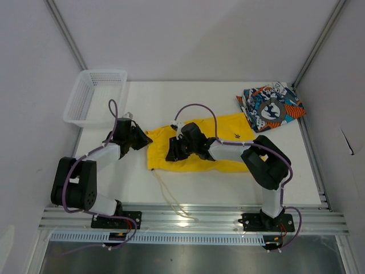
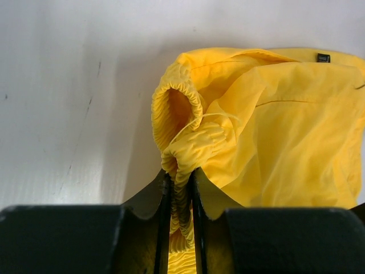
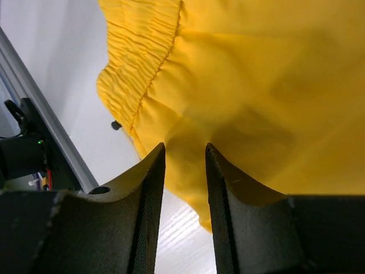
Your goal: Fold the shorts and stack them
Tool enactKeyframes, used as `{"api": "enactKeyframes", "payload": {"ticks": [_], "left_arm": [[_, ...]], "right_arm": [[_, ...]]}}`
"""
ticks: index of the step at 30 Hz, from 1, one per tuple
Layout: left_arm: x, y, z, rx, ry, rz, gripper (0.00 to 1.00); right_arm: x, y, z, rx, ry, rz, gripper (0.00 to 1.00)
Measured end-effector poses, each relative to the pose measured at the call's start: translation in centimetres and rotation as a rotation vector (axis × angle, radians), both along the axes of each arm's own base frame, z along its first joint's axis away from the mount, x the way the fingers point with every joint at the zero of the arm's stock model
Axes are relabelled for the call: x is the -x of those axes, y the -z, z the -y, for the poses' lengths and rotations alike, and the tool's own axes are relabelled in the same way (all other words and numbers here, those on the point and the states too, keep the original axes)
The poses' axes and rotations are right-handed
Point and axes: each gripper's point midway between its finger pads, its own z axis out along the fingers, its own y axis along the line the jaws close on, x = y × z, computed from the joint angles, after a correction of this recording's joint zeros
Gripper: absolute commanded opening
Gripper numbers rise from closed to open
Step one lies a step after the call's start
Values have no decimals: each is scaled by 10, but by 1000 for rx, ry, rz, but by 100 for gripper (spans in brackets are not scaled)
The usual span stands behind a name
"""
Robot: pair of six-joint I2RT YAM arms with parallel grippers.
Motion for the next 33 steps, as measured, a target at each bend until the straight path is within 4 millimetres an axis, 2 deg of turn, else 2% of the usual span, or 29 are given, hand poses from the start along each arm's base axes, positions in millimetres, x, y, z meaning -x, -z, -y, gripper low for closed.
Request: {"api": "enactKeyframes", "payload": {"ticks": [6,15,20,24,28,33], "left_arm": [[4,0,-5,-38,-22,-75,14],[5,-12,-12,-90,-32,-130,16],[-1,-25,-16,-126,-37,-137,20],[2,-27,-20,-154,-53,-166,21],[6,-32,-24,-201,-69,-198,21],[-1,-39,-33,-265,-95,-220,21]], "right_arm": [[-1,37,-17,44,-17,-40,34],[-5,33,-18,50,1,-26,36],[-4,15,-13,47,3,-9,37],[-9,-3,-8,35,18,21,39],[-19,-13,12,42,63,36,39],[-41,-10,61,87,180,35,38]]}}
